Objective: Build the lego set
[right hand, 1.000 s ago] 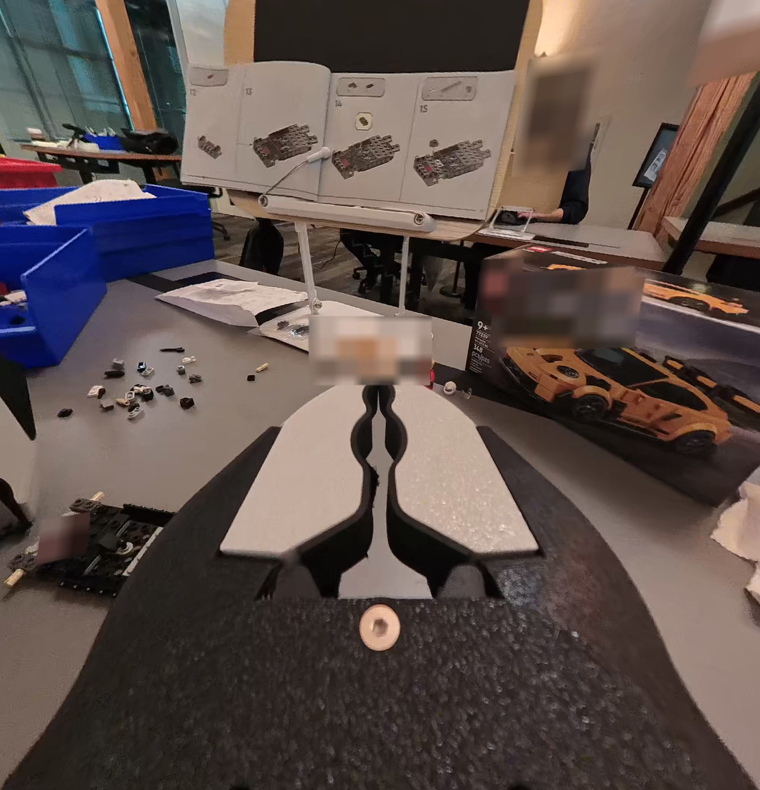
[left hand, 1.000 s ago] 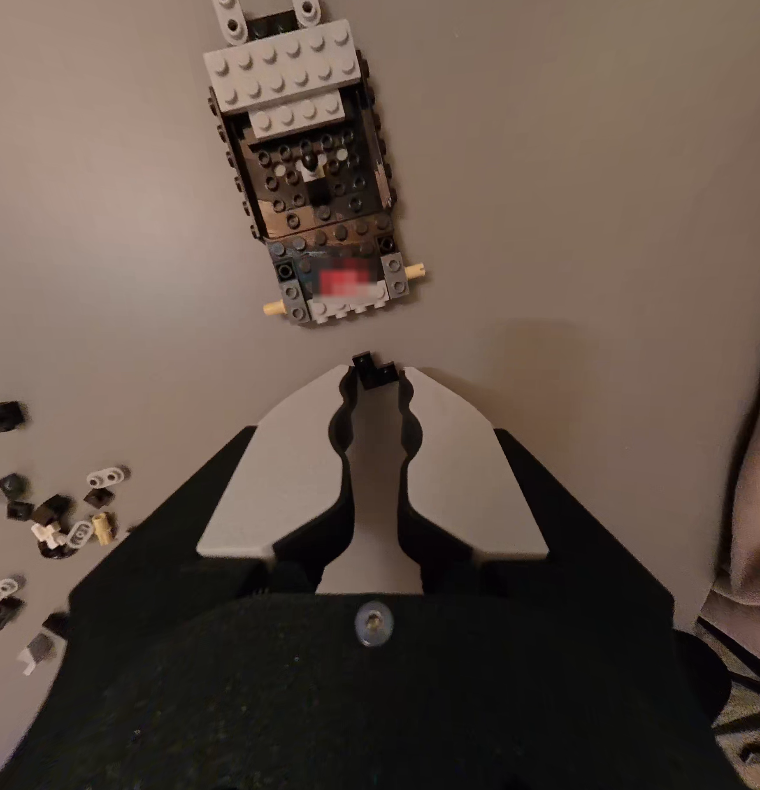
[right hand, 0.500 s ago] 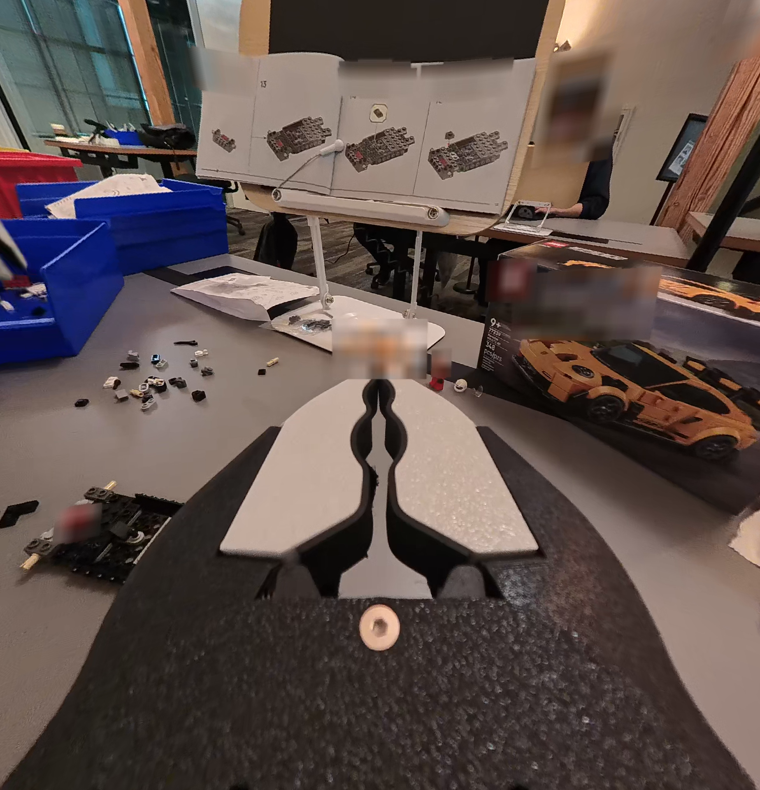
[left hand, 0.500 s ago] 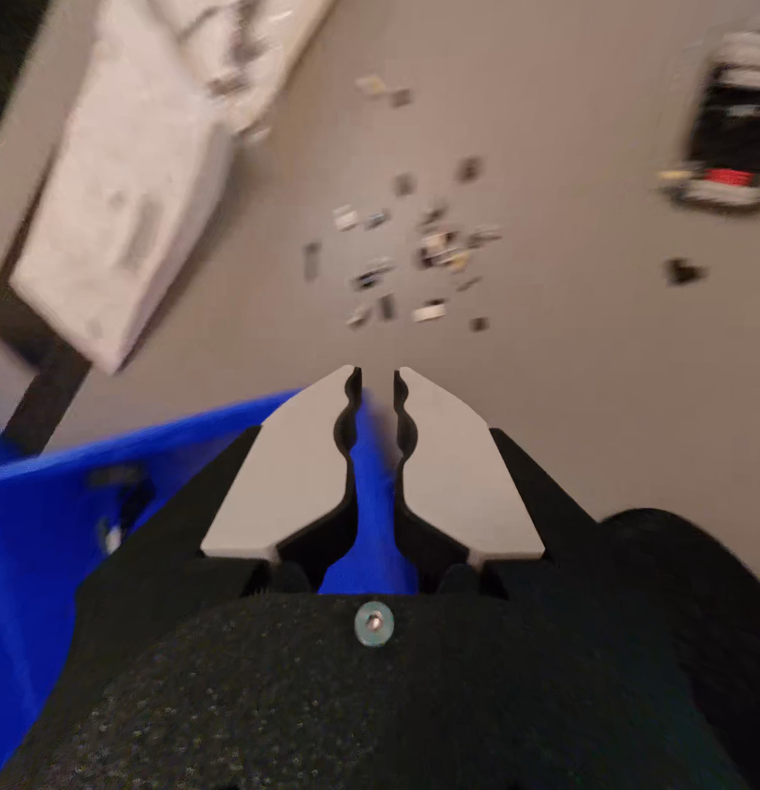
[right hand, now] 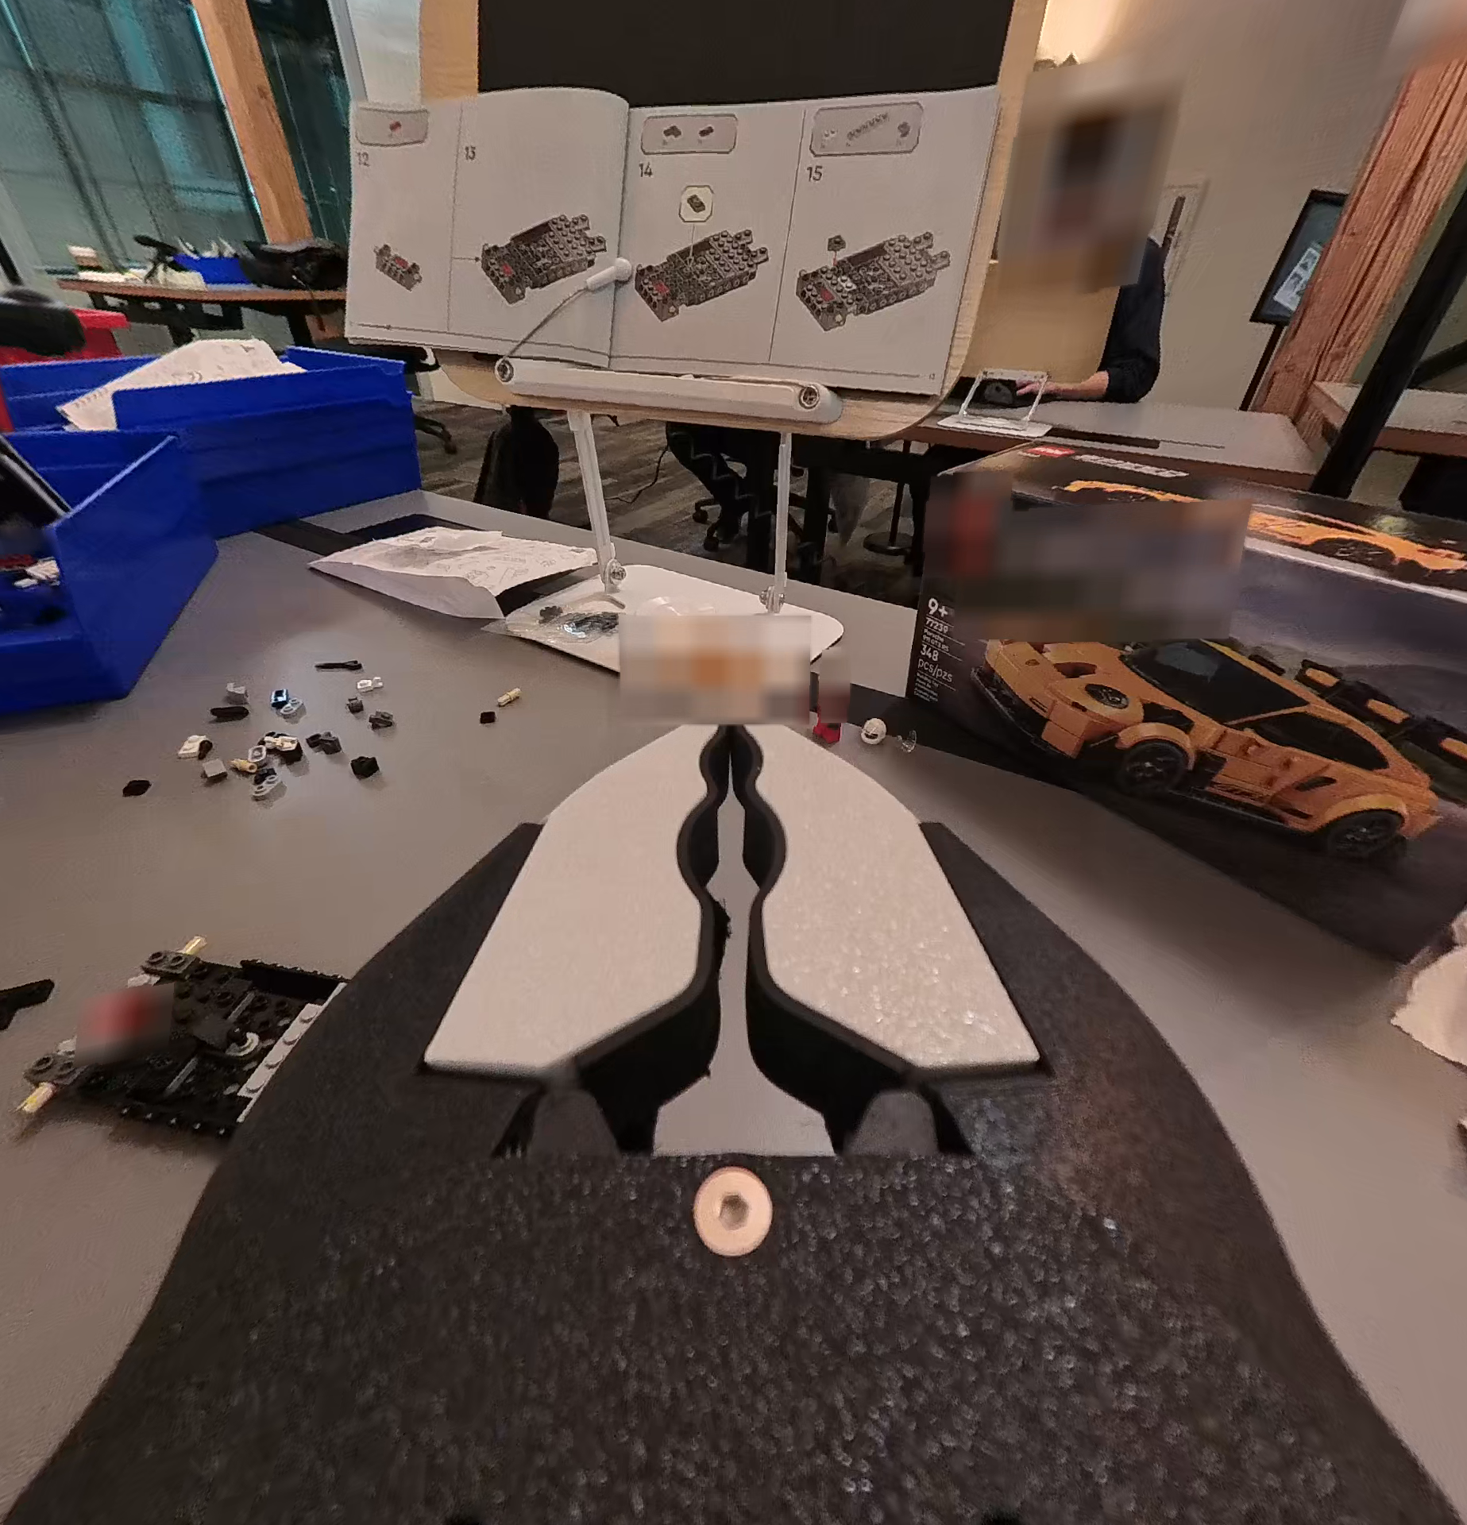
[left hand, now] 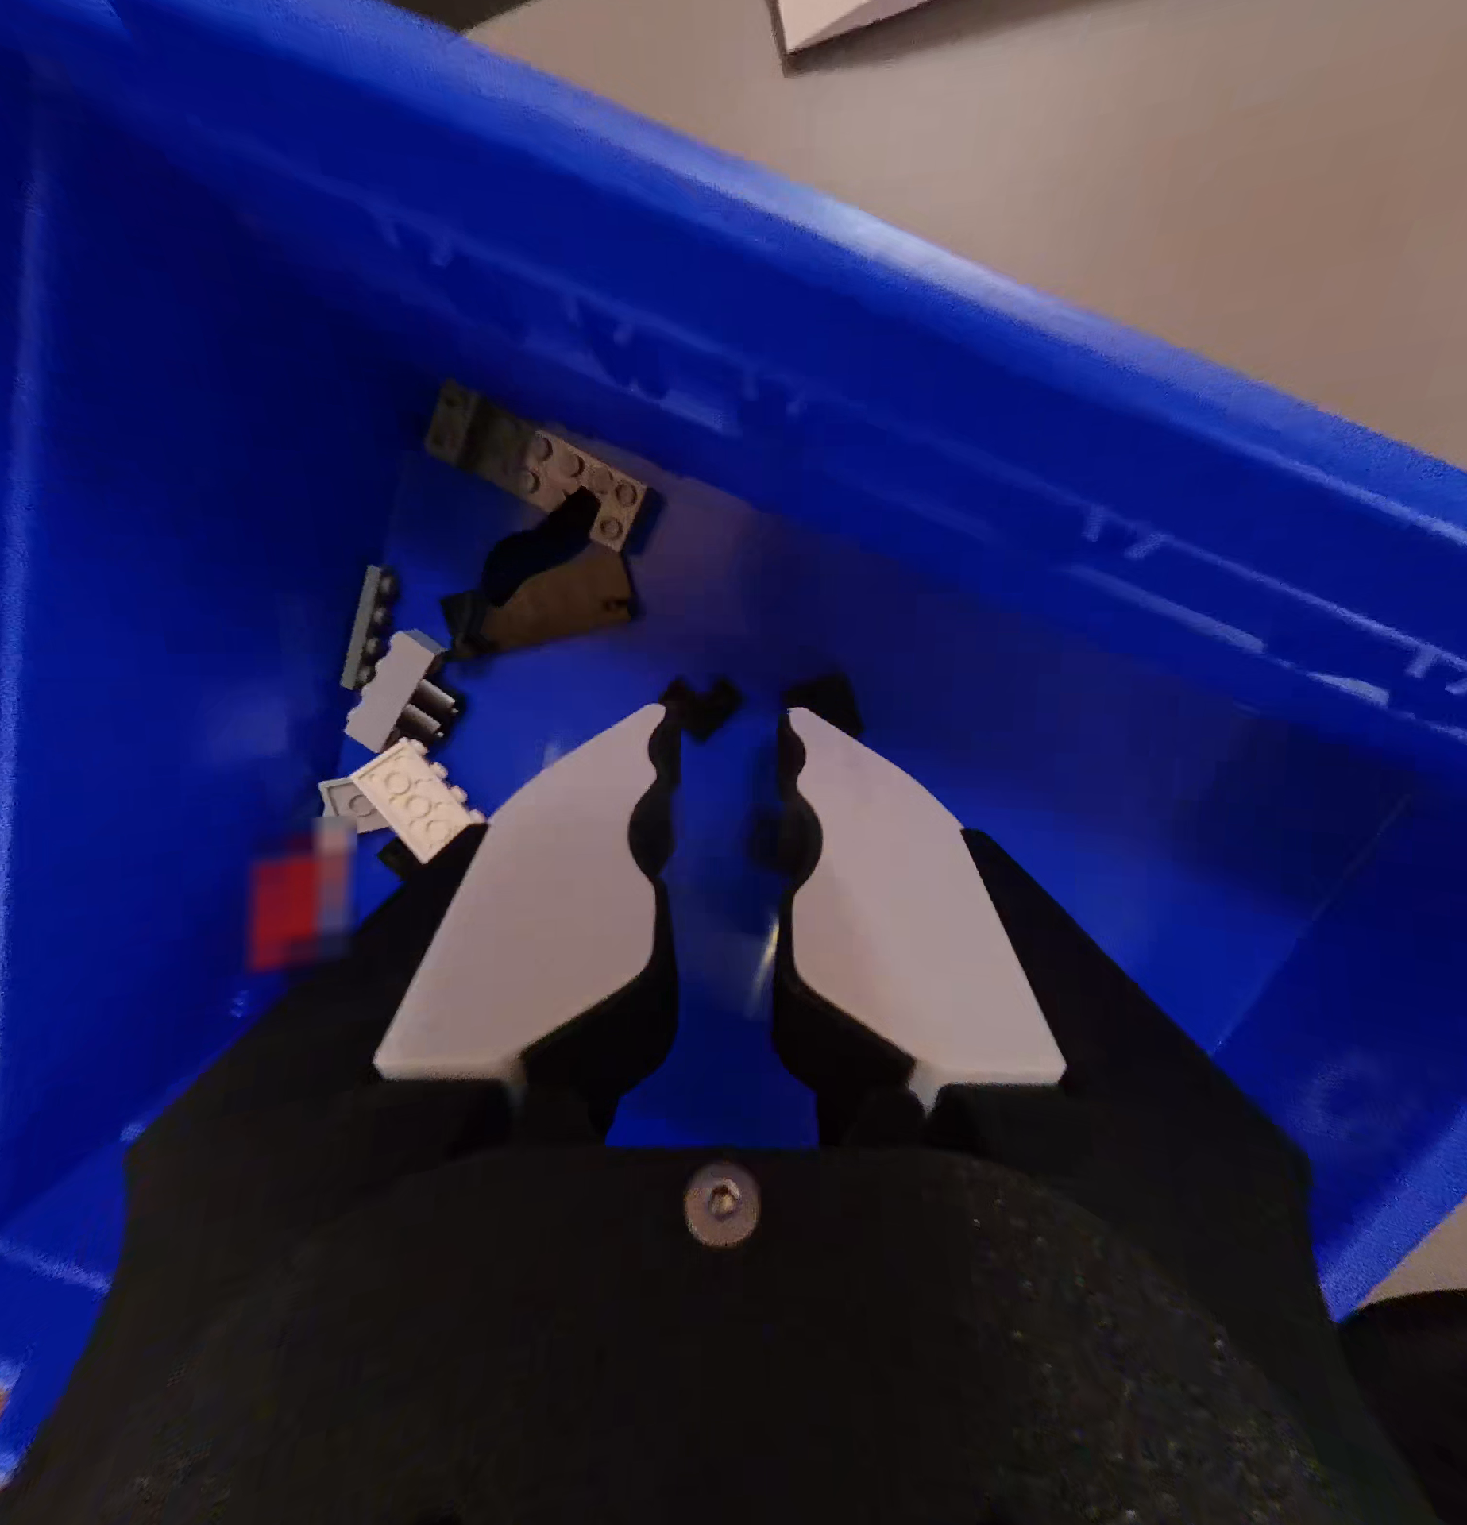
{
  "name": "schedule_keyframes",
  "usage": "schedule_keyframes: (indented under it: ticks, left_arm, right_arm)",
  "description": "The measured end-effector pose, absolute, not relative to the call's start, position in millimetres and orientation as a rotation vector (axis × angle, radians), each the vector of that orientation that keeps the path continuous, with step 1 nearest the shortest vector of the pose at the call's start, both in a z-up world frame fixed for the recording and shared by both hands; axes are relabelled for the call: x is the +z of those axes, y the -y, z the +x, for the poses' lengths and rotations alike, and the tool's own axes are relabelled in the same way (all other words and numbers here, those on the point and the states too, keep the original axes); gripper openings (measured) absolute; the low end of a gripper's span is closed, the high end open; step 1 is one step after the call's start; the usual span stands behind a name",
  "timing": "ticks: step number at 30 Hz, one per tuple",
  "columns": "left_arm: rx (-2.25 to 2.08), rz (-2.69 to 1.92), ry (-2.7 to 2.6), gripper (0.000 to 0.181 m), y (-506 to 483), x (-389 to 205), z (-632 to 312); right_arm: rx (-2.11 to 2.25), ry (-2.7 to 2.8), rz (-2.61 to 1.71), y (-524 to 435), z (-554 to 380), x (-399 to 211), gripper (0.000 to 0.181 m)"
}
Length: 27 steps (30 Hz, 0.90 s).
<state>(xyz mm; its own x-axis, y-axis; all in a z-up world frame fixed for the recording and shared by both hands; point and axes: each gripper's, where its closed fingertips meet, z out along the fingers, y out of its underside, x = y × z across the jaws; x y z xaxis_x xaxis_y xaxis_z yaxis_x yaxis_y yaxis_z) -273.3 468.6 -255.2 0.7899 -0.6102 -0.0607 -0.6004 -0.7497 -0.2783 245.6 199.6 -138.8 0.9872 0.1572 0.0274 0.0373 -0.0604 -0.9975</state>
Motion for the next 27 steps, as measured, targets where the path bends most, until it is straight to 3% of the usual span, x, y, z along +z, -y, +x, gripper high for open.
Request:
schedule_keyframes:
  ticks: [6, 9, 14, 17, 20, 24, 27]
  left_arm:
    - [-0.067, -2.806, -0.847, 0.025, -471.7, -273.2, -276.5]
    - [-0.093, -2.809, -0.820, 0.010, -472.6, -274.6, -274.2]
    - [-0.106, -2.753, -0.847, 0.009, -470.6, -265.0, -271.5]
    - [-0.239, -2.626, -0.850, 0.009, -463.3, -231.4, -256.0]
    - [-0.644, -2.301, -0.909, 0.008, -429.5, -160.4, -200.1]
    - [-1.206, -1.726, -1.039, 0.008, -328.0, -67.5, -111.4]
    - [-1.497, -1.376, -1.080, 0.008, -253.4, -39.0, -59.6]
  right_arm:
    - [0.100, 0.153, -1.637, -200.1, 246.3, -140.8, 0.000]
    - [0.104, 0.153, -1.641, -200.5, 246.8, -142.1, 0.000]
    - [0.104, 0.158, -1.637, -199.8, 245.9, -140.9, 0.000]
    - [0.103, 0.161, -1.629, -199.2, 245.0, -138.9, 0.000]
    - [0.113, 0.197, -1.604, -198.2, 236.4, -133.8, 0.000]
    - [0.252, 0.339, -1.545, -193.9, 190.3, -122.2, 0.000]
    - [0.464, 0.473, -1.526, -185.3, 135.6, -114.6, 0.002]
